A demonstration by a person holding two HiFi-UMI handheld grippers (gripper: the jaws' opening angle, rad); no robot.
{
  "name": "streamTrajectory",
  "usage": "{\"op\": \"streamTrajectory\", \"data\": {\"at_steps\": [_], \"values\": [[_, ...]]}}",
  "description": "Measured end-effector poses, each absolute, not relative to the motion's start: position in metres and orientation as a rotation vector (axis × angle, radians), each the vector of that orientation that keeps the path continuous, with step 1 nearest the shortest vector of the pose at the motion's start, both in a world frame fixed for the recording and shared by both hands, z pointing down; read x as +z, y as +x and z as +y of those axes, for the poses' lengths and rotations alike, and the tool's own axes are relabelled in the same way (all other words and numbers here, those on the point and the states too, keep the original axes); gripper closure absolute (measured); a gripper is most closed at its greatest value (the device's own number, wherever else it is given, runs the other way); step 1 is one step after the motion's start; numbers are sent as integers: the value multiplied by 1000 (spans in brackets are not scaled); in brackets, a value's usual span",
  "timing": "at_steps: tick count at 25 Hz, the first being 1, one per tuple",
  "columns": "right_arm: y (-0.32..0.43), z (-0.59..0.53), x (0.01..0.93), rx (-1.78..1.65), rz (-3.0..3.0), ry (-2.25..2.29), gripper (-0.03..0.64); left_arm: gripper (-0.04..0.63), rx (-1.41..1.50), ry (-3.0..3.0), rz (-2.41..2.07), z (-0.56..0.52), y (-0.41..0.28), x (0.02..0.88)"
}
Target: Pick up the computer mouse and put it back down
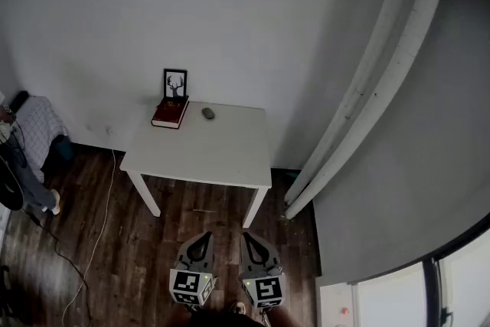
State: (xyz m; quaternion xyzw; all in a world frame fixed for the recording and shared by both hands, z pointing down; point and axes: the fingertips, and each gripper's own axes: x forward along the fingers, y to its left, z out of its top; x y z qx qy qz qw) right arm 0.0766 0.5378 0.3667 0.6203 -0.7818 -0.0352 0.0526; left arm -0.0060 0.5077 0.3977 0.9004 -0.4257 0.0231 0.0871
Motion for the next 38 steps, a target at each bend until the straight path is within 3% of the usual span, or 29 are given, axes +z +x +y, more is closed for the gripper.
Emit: {"op": "streamTrajectory", "data": {"at_steps": [29, 38], "values": [[2, 441, 378, -68, -2360, 1996, 597, 594, 110, 2736, -1163, 422, -82, 417], [29, 316, 415, -34, -2411, 1901, 597, 594, 181, 2665, -1225, 315, -56, 448]]}}
